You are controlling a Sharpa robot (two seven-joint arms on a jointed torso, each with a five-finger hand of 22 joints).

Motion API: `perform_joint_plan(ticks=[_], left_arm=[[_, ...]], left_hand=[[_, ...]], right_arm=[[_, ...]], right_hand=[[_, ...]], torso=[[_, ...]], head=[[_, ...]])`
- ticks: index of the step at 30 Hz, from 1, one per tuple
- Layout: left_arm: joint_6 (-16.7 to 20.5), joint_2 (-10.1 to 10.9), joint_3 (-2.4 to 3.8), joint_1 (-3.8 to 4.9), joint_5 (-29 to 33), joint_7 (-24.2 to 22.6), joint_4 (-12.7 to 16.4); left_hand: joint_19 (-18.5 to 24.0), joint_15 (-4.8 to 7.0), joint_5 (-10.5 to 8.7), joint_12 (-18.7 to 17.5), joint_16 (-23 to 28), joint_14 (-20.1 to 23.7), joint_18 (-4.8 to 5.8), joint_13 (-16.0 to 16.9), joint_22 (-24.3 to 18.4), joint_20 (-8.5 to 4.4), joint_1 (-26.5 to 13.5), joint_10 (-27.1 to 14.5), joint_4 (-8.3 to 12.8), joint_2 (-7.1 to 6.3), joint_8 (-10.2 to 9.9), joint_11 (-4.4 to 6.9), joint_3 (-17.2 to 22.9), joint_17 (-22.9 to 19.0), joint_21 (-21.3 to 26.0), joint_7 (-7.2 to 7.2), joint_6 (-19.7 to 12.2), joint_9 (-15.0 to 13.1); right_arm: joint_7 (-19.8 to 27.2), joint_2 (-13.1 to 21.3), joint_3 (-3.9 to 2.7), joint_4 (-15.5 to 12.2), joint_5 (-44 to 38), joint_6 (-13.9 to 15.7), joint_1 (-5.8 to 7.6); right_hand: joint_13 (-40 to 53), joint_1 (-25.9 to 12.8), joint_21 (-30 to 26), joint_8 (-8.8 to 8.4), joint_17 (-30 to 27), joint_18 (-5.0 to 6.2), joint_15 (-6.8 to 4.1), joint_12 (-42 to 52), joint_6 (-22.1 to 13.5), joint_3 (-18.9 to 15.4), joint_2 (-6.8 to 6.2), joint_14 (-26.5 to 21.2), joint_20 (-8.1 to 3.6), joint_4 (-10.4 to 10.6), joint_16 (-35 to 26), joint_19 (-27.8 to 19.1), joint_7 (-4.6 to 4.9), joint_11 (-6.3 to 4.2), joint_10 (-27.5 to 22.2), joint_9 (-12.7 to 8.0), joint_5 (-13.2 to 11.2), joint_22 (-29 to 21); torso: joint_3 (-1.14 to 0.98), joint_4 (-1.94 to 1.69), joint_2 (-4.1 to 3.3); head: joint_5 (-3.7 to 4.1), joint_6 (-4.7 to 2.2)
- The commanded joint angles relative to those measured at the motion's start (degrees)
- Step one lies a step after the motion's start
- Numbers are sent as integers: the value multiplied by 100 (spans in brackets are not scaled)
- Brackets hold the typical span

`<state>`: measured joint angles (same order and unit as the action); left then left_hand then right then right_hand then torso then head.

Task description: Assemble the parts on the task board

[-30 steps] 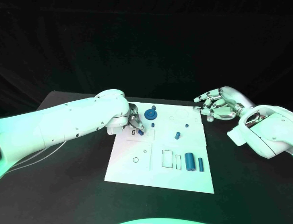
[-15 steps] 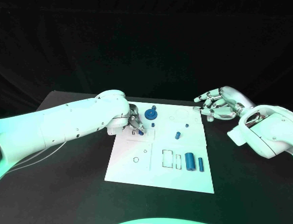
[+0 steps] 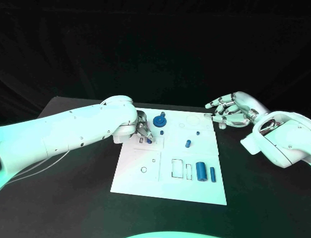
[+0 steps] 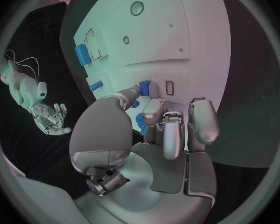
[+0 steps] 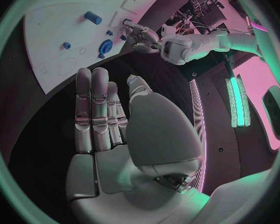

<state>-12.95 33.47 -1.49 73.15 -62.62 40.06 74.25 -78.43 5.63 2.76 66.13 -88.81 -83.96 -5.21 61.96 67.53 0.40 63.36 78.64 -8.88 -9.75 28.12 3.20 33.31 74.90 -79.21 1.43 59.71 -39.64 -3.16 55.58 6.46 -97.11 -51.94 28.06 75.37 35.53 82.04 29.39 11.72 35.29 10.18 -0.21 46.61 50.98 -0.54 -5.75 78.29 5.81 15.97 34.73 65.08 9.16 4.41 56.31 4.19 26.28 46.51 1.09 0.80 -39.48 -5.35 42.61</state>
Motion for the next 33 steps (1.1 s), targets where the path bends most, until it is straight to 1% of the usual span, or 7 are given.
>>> perform_joint_plan(ticks=[1,3,6,13,17,24,33], left_arm=[[-113,-27,-3,-7,-42,233,10],[-112,-35,-3,-7,-42,233,3],[-122,-41,-3,-7,-42,235,-11],[-112,-42,-3,-7,-41,236,-56],[-116,-38,-2,-7,-40,237,-64],[-88,-37,1,-7,-37,232,-58],[60,2,15,-7,13,221,3]], left_hand=[[-54,50,19,11,-34,-566,61,-1,3,-4,-94,55,-17,11,17,-1,-54,1384,-22,-84,115,5],[-54,49,19,6,-34,-567,62,-7,4,-6,-135,52,-49,18,19,-3,-88,1384,-22,-80,112,1],[-52,41,17,-1,-34,-567,62,-15,3,-6,-284,50,-161,24,32,-15,-242,1385,-22,-69,117,-11],[-49,33,17,7,-34,-567,61,-8,6,-1,-490,51,-342,38,51,-24,-622,1385,-22,-59,120,-32],[-51,33,17,5,-33,-566,62,-10,13,0,-513,45,-400,58,53,-24,-817,1384,-24,-58,115,-39],[-45,30,18,-6,-33,-567,59,-20,8,1,-499,32,-509,55,51,-28,-1210,1384,-18,-55,105,-45],[-43,29,19,-30,-33,-566,58,-47,6,1,-447,12,-659,80,48,-29,-1646,1384,-13,-56,94,-49]], right_arm=[[11,-10,0,3,-45,-76,-4],[11,-13,0,4,-45,-77,-5],[11,-15,0,5,-45,-78,-5],[10,-11,0,4,-45,-69,-5],[10,-9,0,5,-45,-68,-5],[10,-5,0,5,-45,-67,-5],[18,-3,0,12,-45,-60,-6]], right_hand=[[-6,-47,-36,19,5,24,28,-28,-6,16,-11,-24,35,20,-38,19,18,4,-40,-9,23,-10],[-6,-47,-36,19,5,24,28,-28,-6,16,-11,-24,35,20,-38,19,18,4,-40,-9,23,-10],[-6,-47,-36,19,5,24,28,-28,-6,16,-11,-24,35,20,-38,19,18,4,-40,-9,23,-10],[-20,-54,-53,29,8,25,28,-26,1,15,-10,-21,36,21,-58,22,16,3,-35,-7,27,-21],[-20,-54,-53,29,8,25,28,-26,1,15,-10,-21,36,21,-58,22,16,3,-35,-7,27,-21],[-22,-58,-56,29,8,25,29,-26,1,13,-11,-21,37,22,-62,22,17,3,-35,-7,27,-22],[-26,-62,-61,30,8,25,30,-26,-1,11,-14,-23,37,23,-69,22,17,4,-36,-8,27,-26]], torso=[[1,-8,4],[-1,-13,8],[-2,-19,7],[-7,-2,-1],[-2,7,-3],[-5,-6,1],[-5,-3,0]], head=[[8,-10],[5,-8],[5,-9],[-5,-27],[-4,-29],[12,-25],[7,-37]])
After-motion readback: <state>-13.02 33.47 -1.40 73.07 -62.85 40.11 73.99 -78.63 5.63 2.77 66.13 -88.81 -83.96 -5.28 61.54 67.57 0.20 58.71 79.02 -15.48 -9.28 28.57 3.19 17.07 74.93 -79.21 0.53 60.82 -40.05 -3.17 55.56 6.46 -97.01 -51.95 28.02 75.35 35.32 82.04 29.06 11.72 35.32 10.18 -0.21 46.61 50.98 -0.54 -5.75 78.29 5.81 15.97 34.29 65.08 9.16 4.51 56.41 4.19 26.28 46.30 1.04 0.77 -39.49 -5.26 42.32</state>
